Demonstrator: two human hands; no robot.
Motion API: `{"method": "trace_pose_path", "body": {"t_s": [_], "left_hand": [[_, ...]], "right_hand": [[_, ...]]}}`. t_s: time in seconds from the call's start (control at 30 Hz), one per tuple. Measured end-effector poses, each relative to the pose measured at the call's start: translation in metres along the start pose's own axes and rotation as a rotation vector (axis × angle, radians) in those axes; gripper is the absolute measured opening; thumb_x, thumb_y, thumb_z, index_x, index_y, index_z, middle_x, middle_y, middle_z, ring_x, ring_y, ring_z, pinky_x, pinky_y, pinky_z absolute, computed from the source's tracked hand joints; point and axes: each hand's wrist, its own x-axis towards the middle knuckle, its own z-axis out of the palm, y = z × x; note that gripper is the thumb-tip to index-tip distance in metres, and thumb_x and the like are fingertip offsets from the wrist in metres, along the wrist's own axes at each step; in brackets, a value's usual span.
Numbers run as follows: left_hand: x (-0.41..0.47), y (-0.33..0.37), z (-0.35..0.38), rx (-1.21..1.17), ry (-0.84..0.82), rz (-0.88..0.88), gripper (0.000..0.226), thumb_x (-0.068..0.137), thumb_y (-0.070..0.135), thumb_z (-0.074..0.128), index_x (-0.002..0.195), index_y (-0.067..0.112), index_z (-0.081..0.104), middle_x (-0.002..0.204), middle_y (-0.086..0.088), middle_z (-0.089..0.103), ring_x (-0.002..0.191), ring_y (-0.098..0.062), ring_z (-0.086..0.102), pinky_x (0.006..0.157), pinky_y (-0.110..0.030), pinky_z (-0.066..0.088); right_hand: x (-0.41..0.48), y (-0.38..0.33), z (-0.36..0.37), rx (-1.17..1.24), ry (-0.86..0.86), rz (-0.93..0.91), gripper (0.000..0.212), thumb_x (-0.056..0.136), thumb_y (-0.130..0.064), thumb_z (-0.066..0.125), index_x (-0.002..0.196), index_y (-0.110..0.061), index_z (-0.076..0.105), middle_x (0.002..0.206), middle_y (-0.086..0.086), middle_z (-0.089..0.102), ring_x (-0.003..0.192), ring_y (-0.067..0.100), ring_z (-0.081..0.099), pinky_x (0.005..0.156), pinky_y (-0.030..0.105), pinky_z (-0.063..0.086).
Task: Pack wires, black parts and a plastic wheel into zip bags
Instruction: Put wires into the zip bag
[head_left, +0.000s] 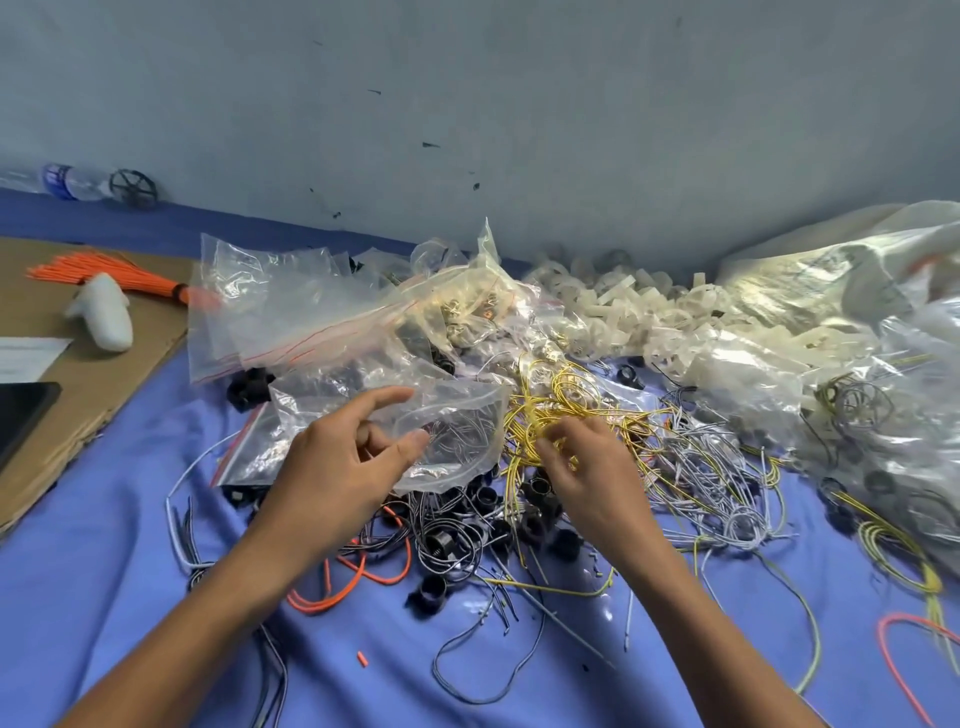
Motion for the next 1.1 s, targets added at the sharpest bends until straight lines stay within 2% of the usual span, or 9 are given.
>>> {"method": "trace_pose_path", "body": {"t_s": [0.07, 0.2, 0.3, 0.5, 0.63, 0.77, 0.9, 1.0, 1.1], "left_hand": [[0.000, 0.000, 0.000, -0.019, 0.002, -0.008, 0.036, 0.088, 0.043, 0.069, 0.122, 0.044, 0.058, 0.058, 0.000, 0.058, 0.050, -0.004, 0.048, 0.058, -0.029, 0.044], [0.001, 0.000, 0.004, -0.027, 0.017, -0.011, 0.037, 0.089, 0.040, 0.070, 0.124, 0.041, 0.058, 0.054, 0.002, 0.054, 0.049, -0.004, 0.047, 0.060, -0.032, 0.044], [0.000, -0.001, 0.006, 0.031, 0.043, 0.004, 0.040, 0.088, 0.041, 0.069, 0.126, 0.041, 0.055, 0.054, 0.009, 0.055, 0.049, -0.002, 0.048, 0.062, -0.030, 0.042], [-0.002, 0.001, 0.006, 0.121, 0.069, 0.034, 0.032, 0.091, 0.042, 0.066, 0.120, 0.043, 0.054, 0.057, 0.007, 0.057, 0.051, -0.005, 0.051, 0.061, -0.031, 0.042], [-0.004, 0.007, 0.008, 0.123, 0.071, 0.027, 0.029, 0.091, 0.042, 0.064, 0.119, 0.041, 0.057, 0.057, 0.009, 0.055, 0.050, -0.006, 0.049, 0.058, -0.031, 0.041], [-0.009, 0.013, 0.010, 0.229, 0.043, 0.070, 0.032, 0.093, 0.040, 0.062, 0.124, 0.040, 0.059, 0.066, 0.015, 0.056, 0.056, -0.006, 0.052, 0.056, -0.030, 0.041], [-0.015, 0.017, 0.017, 0.316, -0.035, 0.132, 0.033, 0.095, 0.036, 0.060, 0.128, 0.040, 0.062, 0.066, 0.015, 0.056, 0.060, -0.007, 0.052, 0.061, -0.029, 0.042], [-0.017, 0.017, 0.018, 0.318, -0.052, 0.138, 0.033, 0.097, 0.033, 0.059, 0.130, 0.039, 0.062, 0.069, 0.003, 0.060, 0.069, -0.020, 0.055, 0.058, -0.024, 0.038], [-0.017, 0.019, 0.015, 0.263, -0.054, 0.137, 0.028, 0.099, 0.034, 0.055, 0.126, 0.038, 0.063, 0.069, 0.015, 0.060, 0.078, -0.011, 0.055, 0.056, -0.015, 0.036]], "right_hand": [[-0.004, -0.002, -0.017, 0.255, 0.143, 0.063, 0.007, 0.095, -0.032, 0.061, 0.096, -0.029, 0.068, 0.095, -0.006, 0.055, 0.078, 0.000, 0.056, 0.067, 0.011, 0.041], [-0.015, -0.013, -0.045, 0.604, 0.252, 0.103, 0.012, 0.096, -0.027, 0.062, 0.098, -0.026, 0.074, 0.085, -0.006, 0.064, 0.073, 0.010, 0.058, 0.067, 0.023, 0.046], [-0.023, -0.024, -0.060, 0.796, 0.256, 0.116, 0.015, 0.097, -0.025, 0.060, 0.099, -0.022, 0.074, 0.071, -0.005, 0.058, 0.062, 0.014, 0.050, 0.055, 0.019, 0.045], [-0.030, -0.035, -0.072, 1.000, 0.117, 0.146, 0.022, 0.093, -0.029, 0.057, 0.097, -0.015, 0.074, 0.076, 0.004, 0.058, 0.059, 0.017, 0.048, 0.051, 0.023, 0.042], [-0.028, -0.040, -0.063, 0.695, -0.203, 0.102, 0.021, 0.092, -0.032, 0.057, 0.087, -0.017, 0.071, 0.071, 0.014, 0.059, 0.058, 0.014, 0.049, 0.050, 0.029, 0.039], [-0.015, -0.050, -0.043, 0.256, -0.355, 0.030, 0.025, 0.093, -0.031, 0.058, 0.078, -0.014, 0.069, 0.059, 0.003, 0.059, 0.049, 0.008, 0.047, 0.050, 0.029, 0.037], [-0.008, -0.070, -0.016, 0.610, -0.315, 0.159, 0.027, 0.096, -0.023, 0.058, 0.079, -0.006, 0.070, 0.062, 0.006, 0.066, 0.044, 0.015, 0.055, 0.042, 0.027, 0.043], [-0.005, -0.085, 0.007, 1.053, -0.357, 0.409, 0.016, 0.097, -0.005, 0.053, 0.091, 0.005, 0.066, 0.074, 0.012, 0.065, 0.058, 0.015, 0.063, 0.061, 0.030, 0.056], [-0.004, -0.088, 0.018, 1.319, -0.439, 0.489, 0.012, 0.093, 0.001, 0.055, 0.101, 0.006, 0.062, 0.087, 0.018, 0.067, 0.071, 0.020, 0.068, 0.068, 0.034, 0.055]]}}
